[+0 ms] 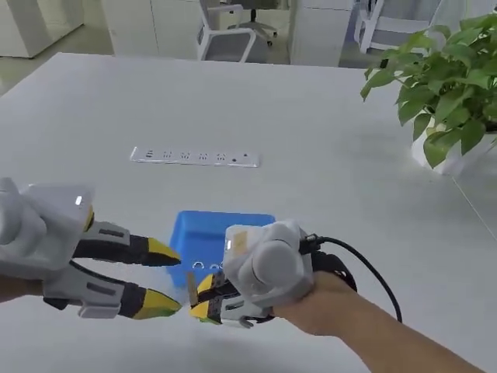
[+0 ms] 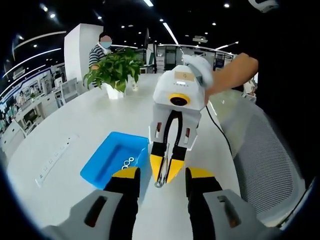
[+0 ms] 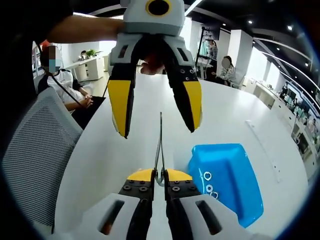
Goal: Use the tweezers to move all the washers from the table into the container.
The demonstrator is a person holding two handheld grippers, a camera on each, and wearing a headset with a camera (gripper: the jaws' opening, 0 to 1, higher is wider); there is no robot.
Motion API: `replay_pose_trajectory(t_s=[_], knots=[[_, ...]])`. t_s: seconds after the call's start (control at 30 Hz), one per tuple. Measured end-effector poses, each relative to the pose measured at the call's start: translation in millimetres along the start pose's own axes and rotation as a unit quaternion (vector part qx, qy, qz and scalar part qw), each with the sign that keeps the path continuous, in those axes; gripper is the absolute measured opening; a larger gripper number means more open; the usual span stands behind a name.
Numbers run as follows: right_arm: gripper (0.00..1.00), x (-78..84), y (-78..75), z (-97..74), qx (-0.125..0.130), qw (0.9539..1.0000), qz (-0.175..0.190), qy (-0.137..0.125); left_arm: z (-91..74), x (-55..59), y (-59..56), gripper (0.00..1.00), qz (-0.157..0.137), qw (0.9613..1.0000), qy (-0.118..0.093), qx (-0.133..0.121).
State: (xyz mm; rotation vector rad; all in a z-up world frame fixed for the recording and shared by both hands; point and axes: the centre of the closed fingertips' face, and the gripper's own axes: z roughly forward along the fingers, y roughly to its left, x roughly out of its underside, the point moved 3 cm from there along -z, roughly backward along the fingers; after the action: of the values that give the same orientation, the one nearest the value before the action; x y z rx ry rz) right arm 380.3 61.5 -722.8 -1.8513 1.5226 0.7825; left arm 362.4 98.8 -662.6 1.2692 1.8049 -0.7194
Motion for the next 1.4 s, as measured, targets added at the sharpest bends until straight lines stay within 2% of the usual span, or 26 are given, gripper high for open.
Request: replay_pose_trajectory(t_s=[0.1,0.4,0.5,0.87,0.93,1.13,1.23,1.4], knots=[[0.08,-4.2,-3.1,-6.2,0.002,1.0000,-0.001,-0.001,-3.8,1.3,-1.3,0.53,-0.010,0.9998,-0.005,-0.014],[0.08,-14.7,-15.5,-20.3,0.009,0.9998,0.009,-0.015,-12.7,1.4,-0.7,0.73,-0.053,0.9970,-0.029,-0.049],[0.08,-17.0,-20.7,-24.0,0.010,0.9998,0.009,-0.017,-13.6,2.5,0.1,0.79,-0.062,0.9960,-0.029,-0.058],[0.08,-21.4,-47.1,-27.7,0.023,0.9996,0.000,-0.018,-17.0,7.9,-4.3,0.91,-0.092,0.9914,-0.044,-0.082],[0.08,-21.3,-50.2,-26.7,0.022,0.9996,0.000,-0.017,-18.0,9.8,-3.1,0.93,-0.099,0.9900,-0.044,-0.091],[0.08,-18.1,-61.6,-22.3,0.024,0.9996,-0.009,-0.014,-21.7,8.1,0.5,0.99,-0.116,0.9849,-0.062,-0.112],[0.08,-16.6,-67.6,-19.6,0.023,0.9996,-0.010,-0.017,-22.2,9.5,1.2,0.98,-0.111,0.9850,-0.060,-0.118],[0.08,-13.8,-75.4,-14.0,0.020,0.9996,-0.013,-0.018,-23.0,10.1,3.8,0.99,-0.130,0.9806,-0.071,-0.128]])
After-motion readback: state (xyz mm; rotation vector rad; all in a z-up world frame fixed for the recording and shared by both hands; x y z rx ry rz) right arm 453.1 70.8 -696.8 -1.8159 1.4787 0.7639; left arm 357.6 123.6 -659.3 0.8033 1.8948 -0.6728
